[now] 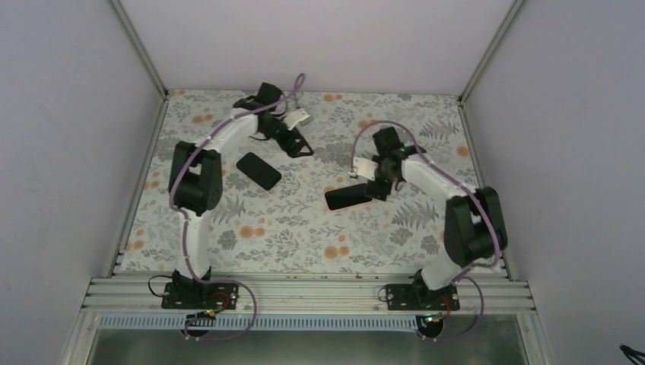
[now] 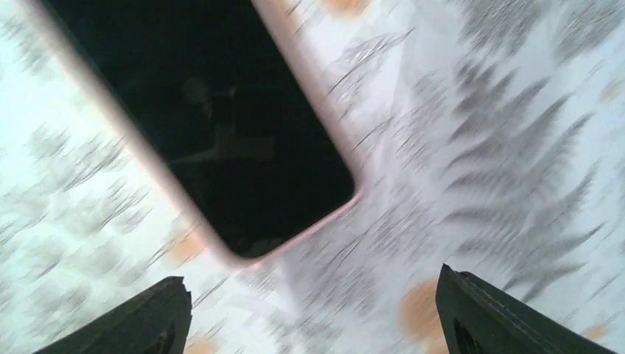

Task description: Take the phone out of the phone case

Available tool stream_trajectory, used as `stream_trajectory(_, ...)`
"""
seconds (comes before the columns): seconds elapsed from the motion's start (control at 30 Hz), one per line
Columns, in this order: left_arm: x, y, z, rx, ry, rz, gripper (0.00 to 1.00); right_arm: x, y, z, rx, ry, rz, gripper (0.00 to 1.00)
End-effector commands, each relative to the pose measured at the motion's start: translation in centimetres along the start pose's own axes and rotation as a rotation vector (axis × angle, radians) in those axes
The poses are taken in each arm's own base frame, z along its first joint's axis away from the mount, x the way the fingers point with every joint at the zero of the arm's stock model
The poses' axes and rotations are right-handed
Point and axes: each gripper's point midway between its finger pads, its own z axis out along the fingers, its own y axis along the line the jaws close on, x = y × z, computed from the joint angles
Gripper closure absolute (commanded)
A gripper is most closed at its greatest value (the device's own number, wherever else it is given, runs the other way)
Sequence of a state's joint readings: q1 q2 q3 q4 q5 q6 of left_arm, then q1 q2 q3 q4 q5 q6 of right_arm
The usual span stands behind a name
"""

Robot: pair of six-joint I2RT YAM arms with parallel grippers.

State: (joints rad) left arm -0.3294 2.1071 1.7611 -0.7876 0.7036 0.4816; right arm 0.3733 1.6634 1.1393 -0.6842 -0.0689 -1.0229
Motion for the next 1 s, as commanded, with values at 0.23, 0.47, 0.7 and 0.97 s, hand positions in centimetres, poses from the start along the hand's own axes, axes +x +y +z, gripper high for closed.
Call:
stream_trajectory(0.23, -1.5, 0.5, 10.0, 0.058, 0.209, 0.026, 0.93, 3.3, 11.2, -2.1, -0.256, 0.016, 0.274, 0.93)
stream_trajectory(0.47, 1.9, -0.4, 11.9, 0.075, 0.297, 0.004, 0.98, 2.4, 10.7, 0.6, -0.261, -0.017, 0.304, 0.96)
stream_trajectory(0.7, 4.4, -3.5, 11.6, 0.096, 0.325, -0.01, 0.98, 2.4, 8.5, 3.6, -0.199, 0.011, 0.334, 0.96)
stream_trajectory(0.97, 8.5, -8.7, 13.7, 0.182, 0.439, -0.018, 0.98, 3.3, 5.6, 5.6, -0.11, 0.062, 0.362, 0.96)
